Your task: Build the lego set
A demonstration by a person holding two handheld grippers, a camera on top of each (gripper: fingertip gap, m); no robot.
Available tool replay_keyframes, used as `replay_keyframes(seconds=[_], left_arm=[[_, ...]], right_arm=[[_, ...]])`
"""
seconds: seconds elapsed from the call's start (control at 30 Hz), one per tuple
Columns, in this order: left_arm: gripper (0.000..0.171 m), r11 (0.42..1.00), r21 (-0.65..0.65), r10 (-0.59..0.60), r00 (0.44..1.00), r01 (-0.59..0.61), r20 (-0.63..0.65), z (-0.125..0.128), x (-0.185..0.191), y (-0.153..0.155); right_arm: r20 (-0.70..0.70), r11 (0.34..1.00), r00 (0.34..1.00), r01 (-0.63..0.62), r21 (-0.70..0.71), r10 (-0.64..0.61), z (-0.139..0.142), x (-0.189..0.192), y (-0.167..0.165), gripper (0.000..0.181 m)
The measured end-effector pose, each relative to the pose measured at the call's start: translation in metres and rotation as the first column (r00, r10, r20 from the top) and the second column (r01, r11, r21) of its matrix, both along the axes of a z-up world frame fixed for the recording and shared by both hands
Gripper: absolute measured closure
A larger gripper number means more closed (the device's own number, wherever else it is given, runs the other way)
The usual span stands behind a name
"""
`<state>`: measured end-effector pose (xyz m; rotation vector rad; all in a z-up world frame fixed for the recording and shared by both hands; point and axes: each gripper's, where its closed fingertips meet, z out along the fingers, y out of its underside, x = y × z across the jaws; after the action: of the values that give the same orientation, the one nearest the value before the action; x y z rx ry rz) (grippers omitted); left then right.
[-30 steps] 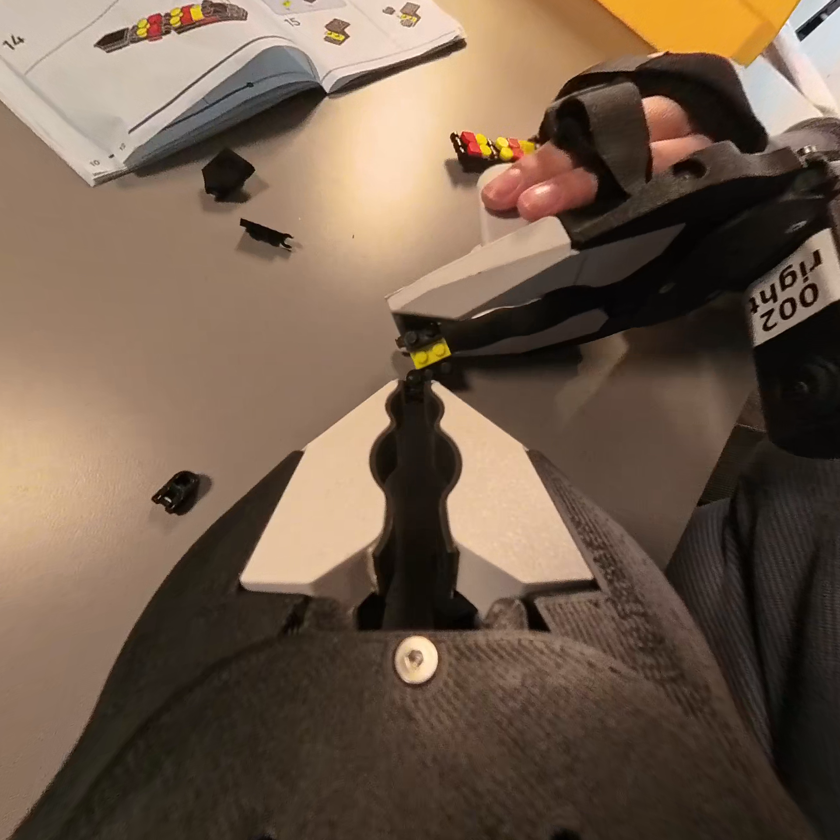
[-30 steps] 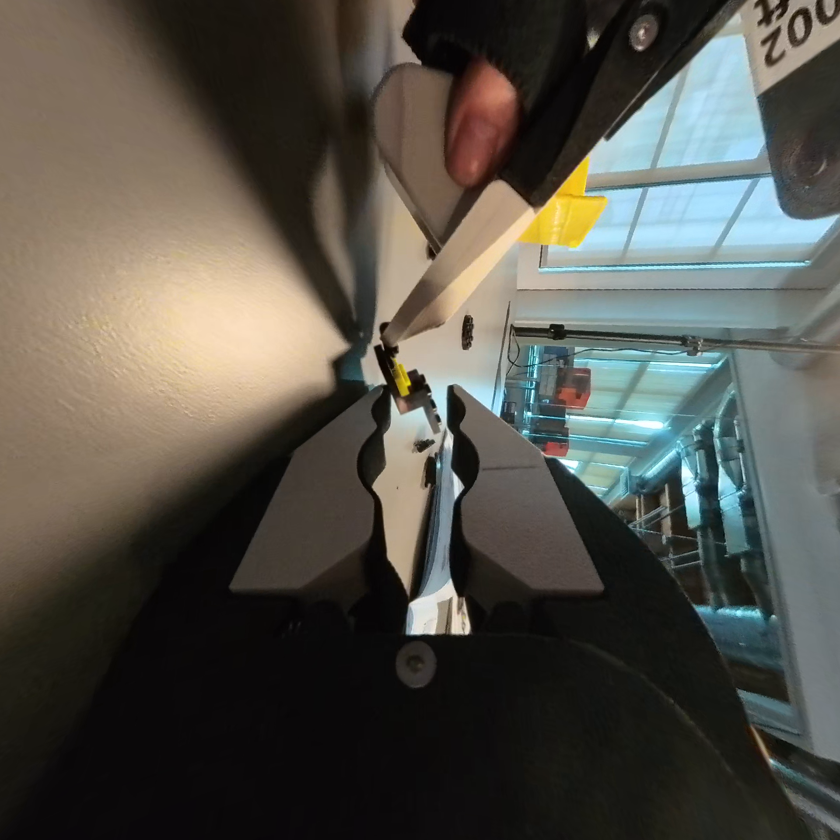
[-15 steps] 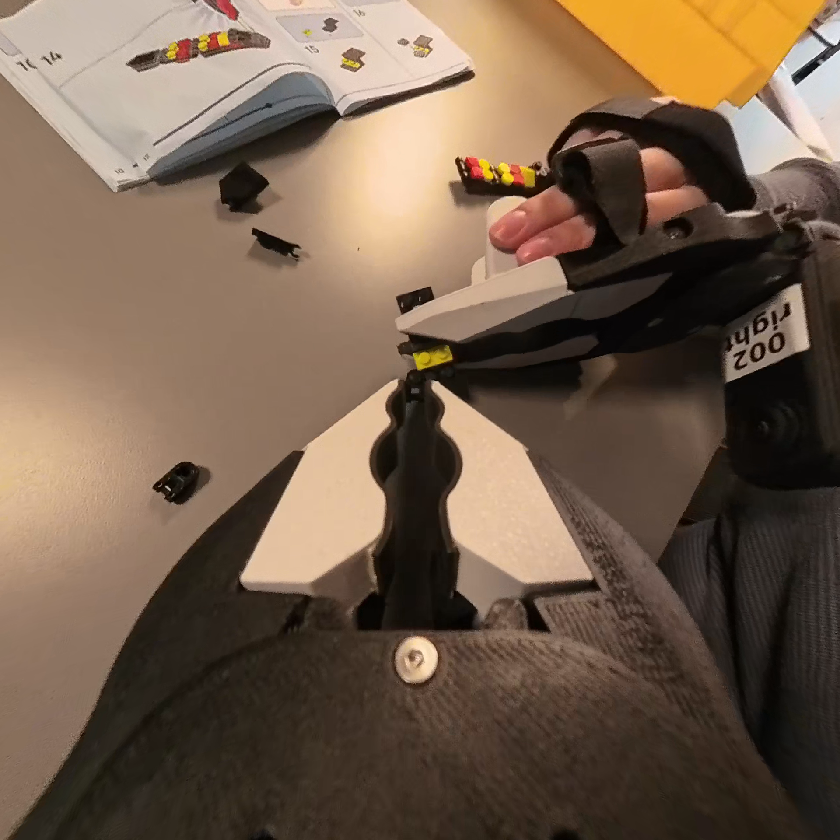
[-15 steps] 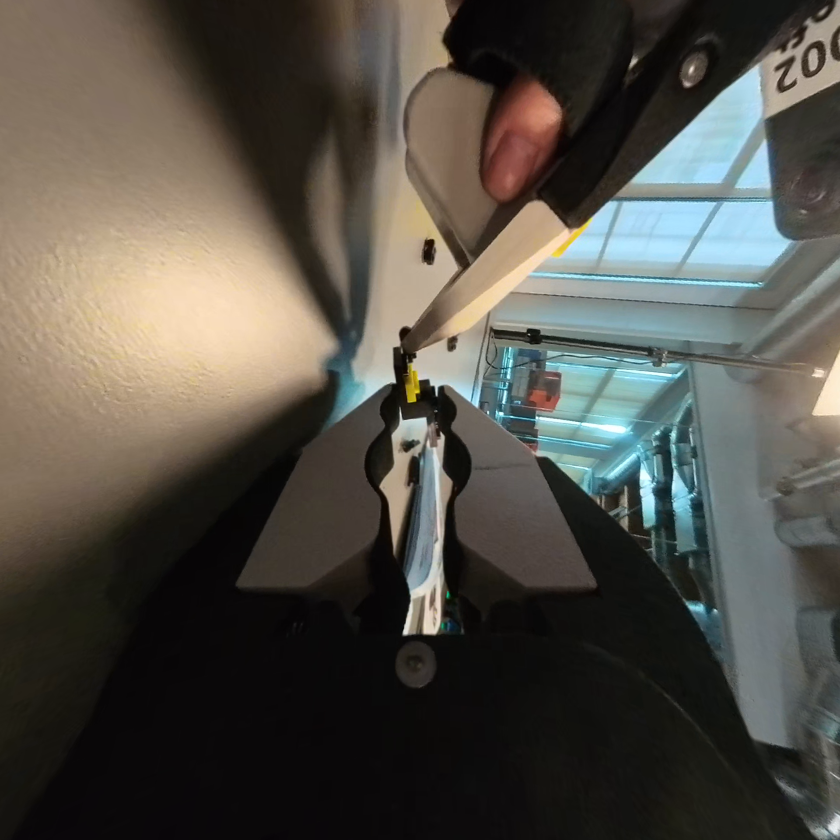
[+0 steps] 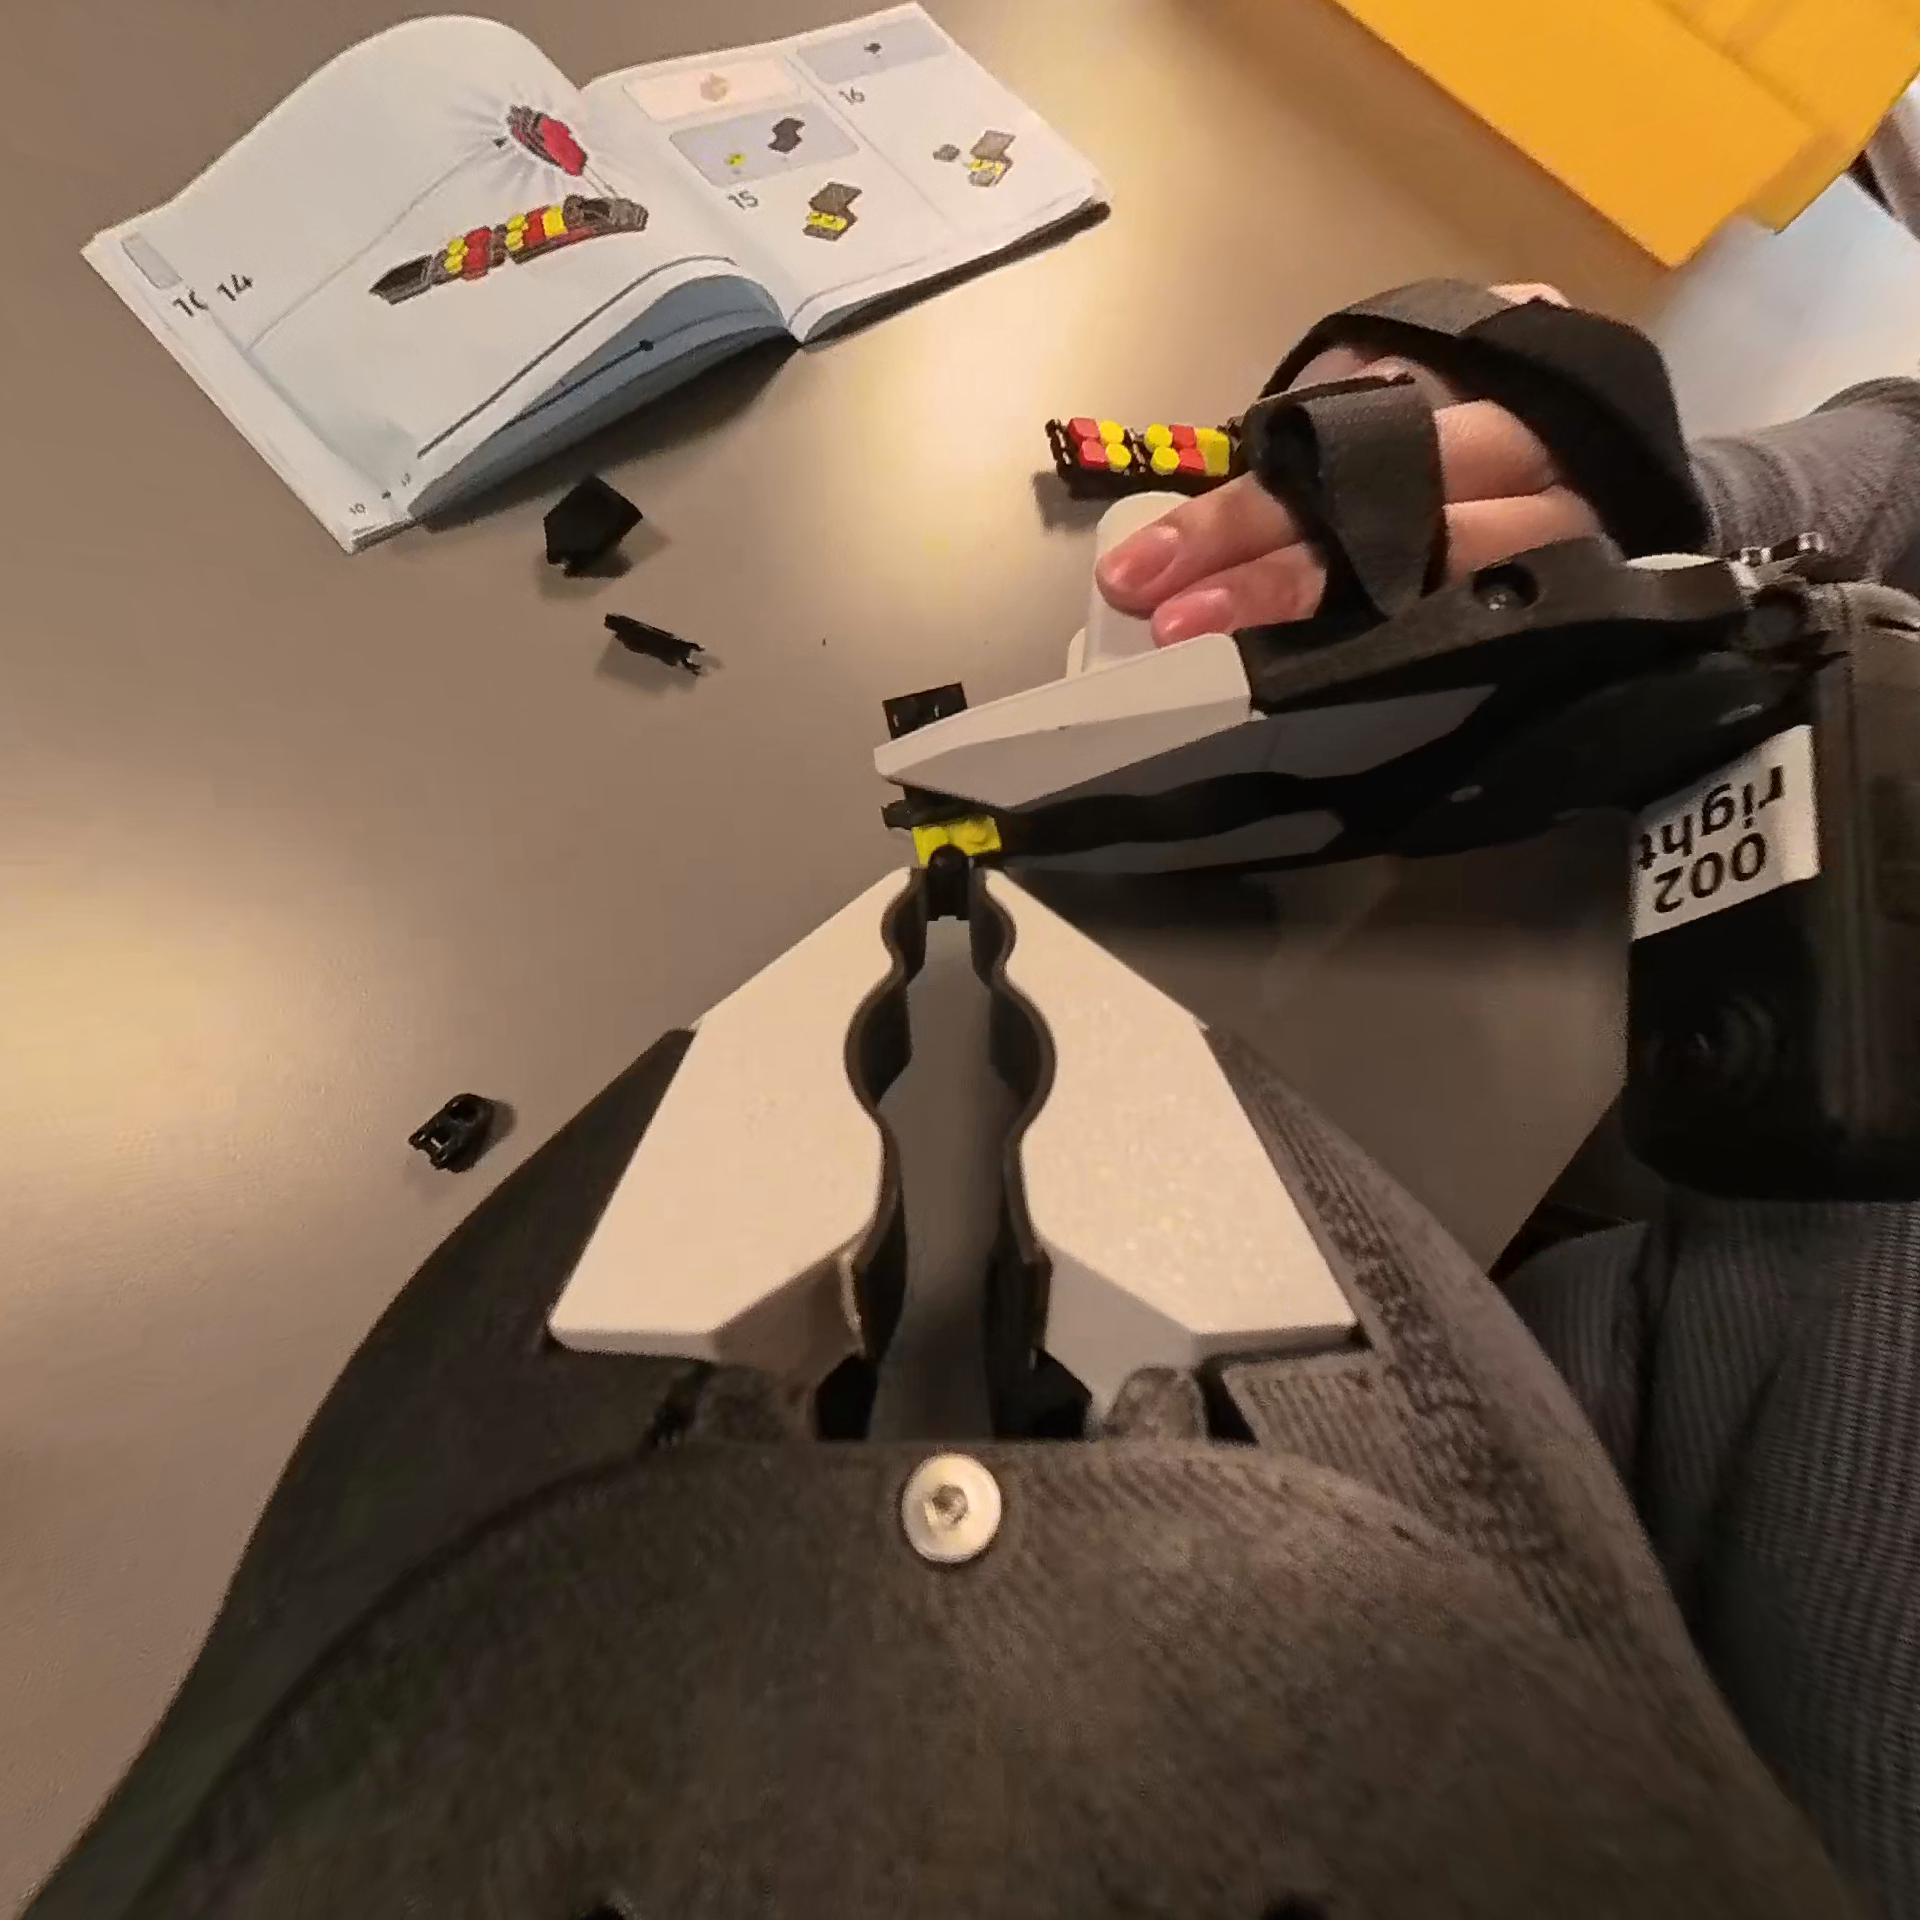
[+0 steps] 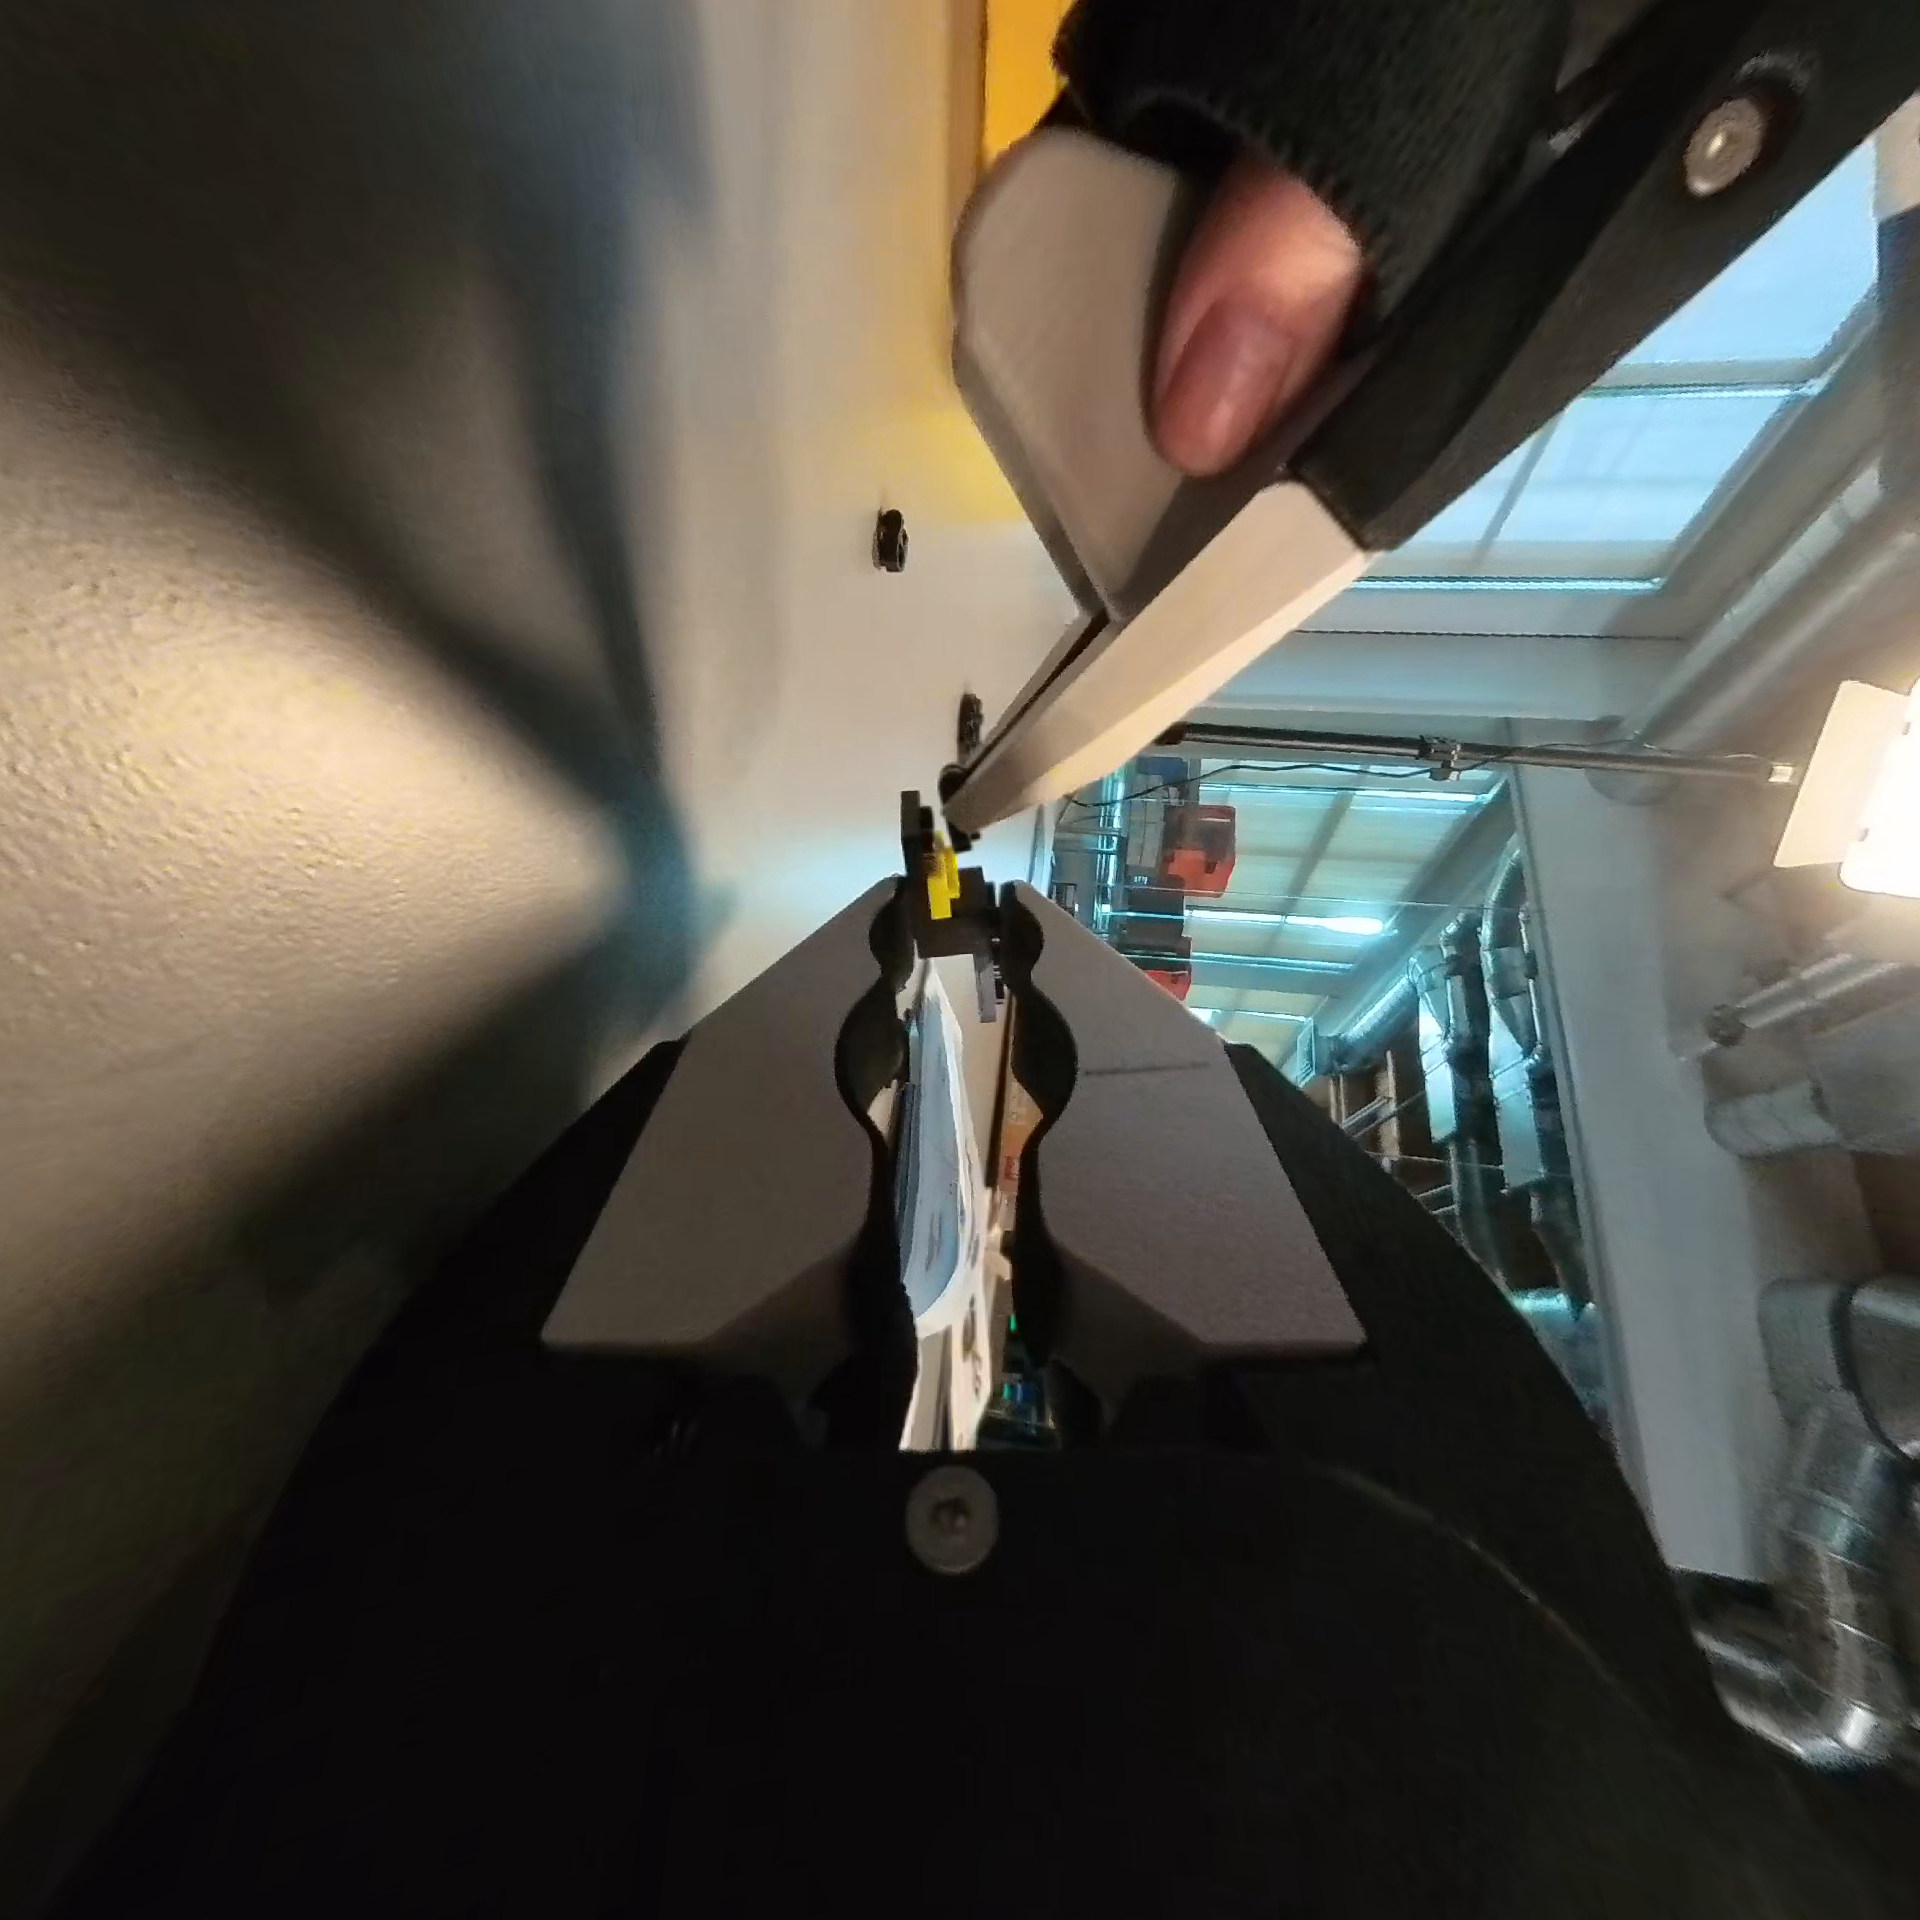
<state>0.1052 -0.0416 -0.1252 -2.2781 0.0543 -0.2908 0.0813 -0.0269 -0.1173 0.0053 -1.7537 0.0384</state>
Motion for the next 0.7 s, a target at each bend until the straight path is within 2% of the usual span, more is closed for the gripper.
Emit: replay_keyframes(seconds=[0.4,0.7], left_arm=[[0.164,1.0,-0.022,0.003,1.0,-0.003,-0.003,0.0006,0.0013,0.0001],[0.157,1.0,-0.011,0.025,0.999,-0.026,-0.033,0.0021,-0.0036,0.0003]], right_arm=[[-0.011,1.0,1.0,0.003,-0.029,-0.003,0.0038,-0.0006,0.0011,0.168],[-0.006,0.999,1.0,0.008,-0.04,-0.008,0.0038,-0.0012,0.0026,0.168]])
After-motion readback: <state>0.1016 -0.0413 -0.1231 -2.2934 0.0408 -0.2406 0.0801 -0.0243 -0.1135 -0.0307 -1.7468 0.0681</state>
